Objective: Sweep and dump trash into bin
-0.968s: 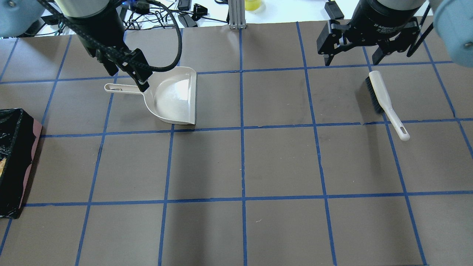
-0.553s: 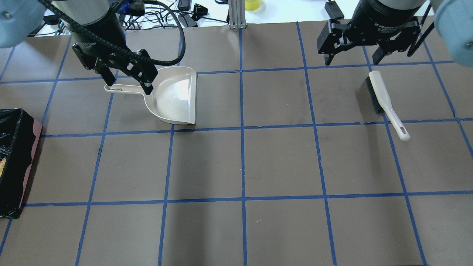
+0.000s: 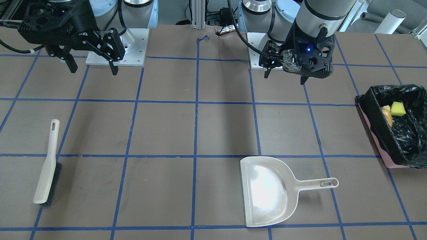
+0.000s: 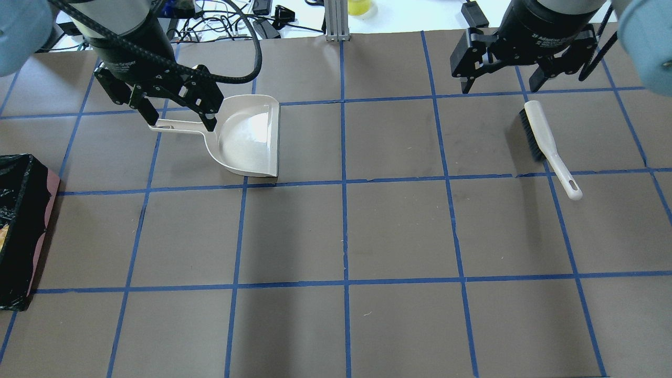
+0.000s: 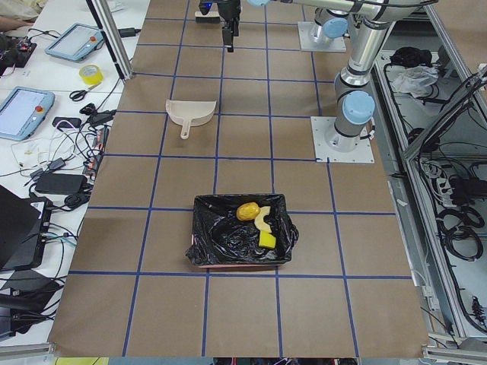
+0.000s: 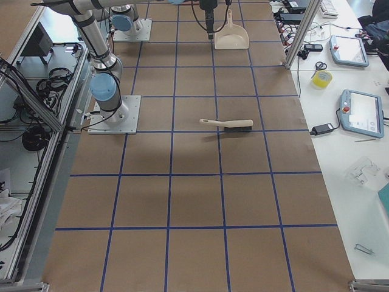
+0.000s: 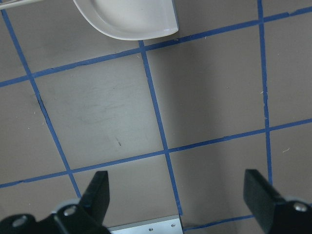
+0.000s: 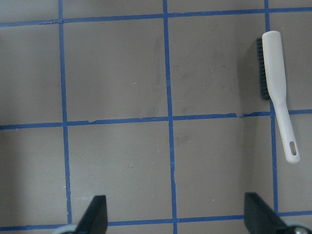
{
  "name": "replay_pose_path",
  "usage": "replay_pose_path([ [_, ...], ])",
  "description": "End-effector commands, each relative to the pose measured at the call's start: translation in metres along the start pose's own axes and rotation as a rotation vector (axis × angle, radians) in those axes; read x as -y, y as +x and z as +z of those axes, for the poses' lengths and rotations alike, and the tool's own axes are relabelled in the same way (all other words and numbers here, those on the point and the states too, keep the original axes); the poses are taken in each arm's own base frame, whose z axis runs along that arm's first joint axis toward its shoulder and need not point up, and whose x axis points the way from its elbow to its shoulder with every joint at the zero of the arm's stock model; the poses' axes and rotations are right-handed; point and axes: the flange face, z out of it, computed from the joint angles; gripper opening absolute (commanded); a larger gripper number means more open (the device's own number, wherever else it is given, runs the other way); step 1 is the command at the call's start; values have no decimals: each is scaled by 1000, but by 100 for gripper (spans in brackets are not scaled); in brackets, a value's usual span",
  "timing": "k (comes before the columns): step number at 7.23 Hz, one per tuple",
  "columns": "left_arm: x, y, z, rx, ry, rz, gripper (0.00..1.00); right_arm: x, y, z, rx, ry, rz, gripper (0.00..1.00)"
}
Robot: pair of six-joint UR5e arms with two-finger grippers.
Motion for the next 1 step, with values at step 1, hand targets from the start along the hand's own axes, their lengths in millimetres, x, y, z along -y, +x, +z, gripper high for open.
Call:
replay_pose_path([
  [1,5,-6,-7,-1,55,-26,97,0,0,1,0,-1,0,100],
])
